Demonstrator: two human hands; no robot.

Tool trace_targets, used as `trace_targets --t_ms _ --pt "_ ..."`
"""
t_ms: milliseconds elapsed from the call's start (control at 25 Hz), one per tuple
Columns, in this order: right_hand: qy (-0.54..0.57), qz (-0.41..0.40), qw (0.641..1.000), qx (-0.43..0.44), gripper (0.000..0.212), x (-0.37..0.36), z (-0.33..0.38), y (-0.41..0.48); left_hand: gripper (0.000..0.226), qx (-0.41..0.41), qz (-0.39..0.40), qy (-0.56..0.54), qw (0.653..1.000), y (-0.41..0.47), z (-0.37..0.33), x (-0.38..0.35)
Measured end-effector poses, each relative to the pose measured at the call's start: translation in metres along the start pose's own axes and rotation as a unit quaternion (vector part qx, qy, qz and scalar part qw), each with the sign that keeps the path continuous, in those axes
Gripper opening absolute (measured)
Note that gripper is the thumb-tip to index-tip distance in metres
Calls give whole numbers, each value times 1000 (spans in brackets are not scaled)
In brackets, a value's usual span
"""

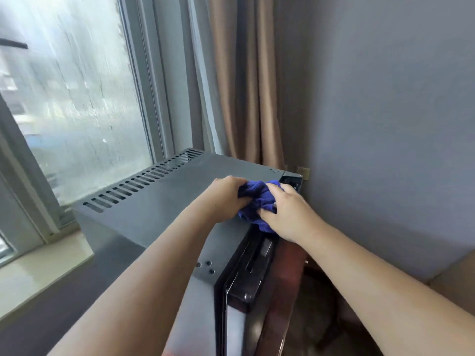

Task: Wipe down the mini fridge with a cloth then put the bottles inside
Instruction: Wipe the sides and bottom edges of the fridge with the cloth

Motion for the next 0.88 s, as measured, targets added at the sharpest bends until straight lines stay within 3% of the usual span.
trace_targets --t_ms 240,400,480,640,760,880 --pt "45 26 999 7 65 20 -55 66 22 34 24 59 997 82 -22 -21" --pt "62 36 994 86 50 33 -87 106 21 44 20 98 994 117 -37 -26" --pt "77 24 985 153 44 42 -92 125 22 63 -4 85 994 119 -37 -18" --pt "179 -24 952 246 55 54 -68 173 30 121 -126 -16 985 110 -27 22" --pt "242 -35 919 309 54 46 -30 219 39 150 -213 6 966 127 -6 62" --pt "222 -3 922 317 52 9 -6 268 42 190 -205 49 959 154 40 77"
Point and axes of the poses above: each hand's wrist, its own y-axis towards the middle knuckle, its own x-axis out of the back of the hand, z = x × y, the point moved 5 cm from there along y, towards the middle knuckle, and after that the axes turned 4 degrees about x, right-handed, at the moved point
